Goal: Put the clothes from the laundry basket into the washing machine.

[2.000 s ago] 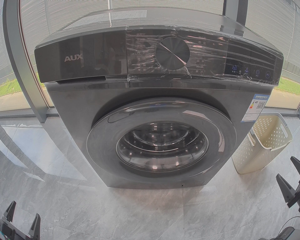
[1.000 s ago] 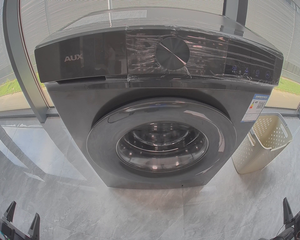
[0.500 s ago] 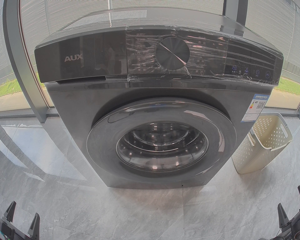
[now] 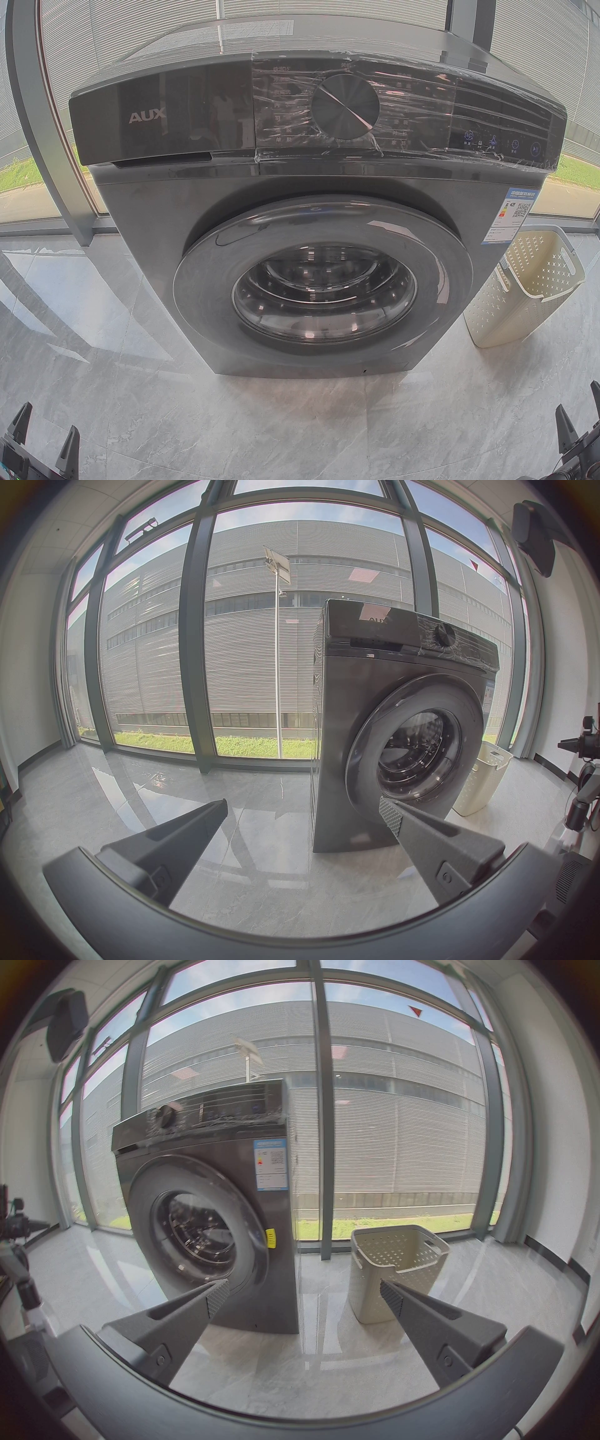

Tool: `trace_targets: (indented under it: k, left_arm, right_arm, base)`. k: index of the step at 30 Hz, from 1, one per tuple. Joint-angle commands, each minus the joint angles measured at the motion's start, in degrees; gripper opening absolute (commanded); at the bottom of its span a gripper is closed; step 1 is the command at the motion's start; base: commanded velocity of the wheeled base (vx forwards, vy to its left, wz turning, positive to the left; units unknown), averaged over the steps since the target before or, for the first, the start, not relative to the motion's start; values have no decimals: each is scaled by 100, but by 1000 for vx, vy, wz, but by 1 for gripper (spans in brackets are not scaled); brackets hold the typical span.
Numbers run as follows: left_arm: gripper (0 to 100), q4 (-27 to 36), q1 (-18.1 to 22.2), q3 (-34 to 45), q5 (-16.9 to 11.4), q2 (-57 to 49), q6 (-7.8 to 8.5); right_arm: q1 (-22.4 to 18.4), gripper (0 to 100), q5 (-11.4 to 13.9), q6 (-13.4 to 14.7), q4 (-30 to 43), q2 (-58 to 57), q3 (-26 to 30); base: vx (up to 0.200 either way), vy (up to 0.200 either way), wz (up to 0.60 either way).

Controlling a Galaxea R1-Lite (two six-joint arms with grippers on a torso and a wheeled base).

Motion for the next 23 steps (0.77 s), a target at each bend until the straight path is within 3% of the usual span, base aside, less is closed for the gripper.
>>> trace_targets:
  k: [1, 23]
  left_arm:
    - [100, -2, 1, 84, 1, -66, 5]
    - [100, -2, 1, 84, -8, -66, 22]
  right_arm:
    - [7, 100, 165, -94, 27, -73, 101]
    - [7, 100, 165, -77, 53, -73, 101]
  base:
    - [0, 0, 0]
    - [0, 0, 0]
